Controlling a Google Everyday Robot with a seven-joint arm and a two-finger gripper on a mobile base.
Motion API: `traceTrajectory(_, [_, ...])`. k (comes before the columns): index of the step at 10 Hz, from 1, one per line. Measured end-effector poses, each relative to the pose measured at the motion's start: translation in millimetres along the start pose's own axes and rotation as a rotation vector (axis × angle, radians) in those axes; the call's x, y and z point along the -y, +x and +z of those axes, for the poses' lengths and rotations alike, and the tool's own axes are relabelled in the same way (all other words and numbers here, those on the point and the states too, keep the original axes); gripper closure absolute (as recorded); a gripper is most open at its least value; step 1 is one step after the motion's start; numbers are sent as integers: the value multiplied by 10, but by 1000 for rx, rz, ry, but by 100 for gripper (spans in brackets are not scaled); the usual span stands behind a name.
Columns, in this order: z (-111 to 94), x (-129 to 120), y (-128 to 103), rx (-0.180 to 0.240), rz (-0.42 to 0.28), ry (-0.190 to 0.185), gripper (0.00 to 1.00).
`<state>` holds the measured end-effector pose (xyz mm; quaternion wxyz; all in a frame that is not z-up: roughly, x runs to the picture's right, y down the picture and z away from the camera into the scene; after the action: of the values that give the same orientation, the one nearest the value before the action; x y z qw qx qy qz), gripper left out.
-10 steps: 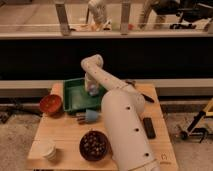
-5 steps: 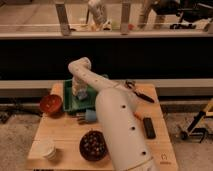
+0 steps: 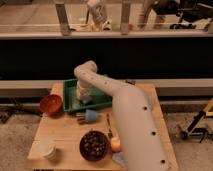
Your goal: Wipe tray with sponge
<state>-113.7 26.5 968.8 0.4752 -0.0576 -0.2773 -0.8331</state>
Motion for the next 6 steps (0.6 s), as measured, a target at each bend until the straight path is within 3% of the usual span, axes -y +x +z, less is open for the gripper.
traceTrajectory(3, [-74, -244, -172, 25, 54, -62, 100])
traceTrajectory(6, [-77, -229, -167, 32, 60, -72, 100])
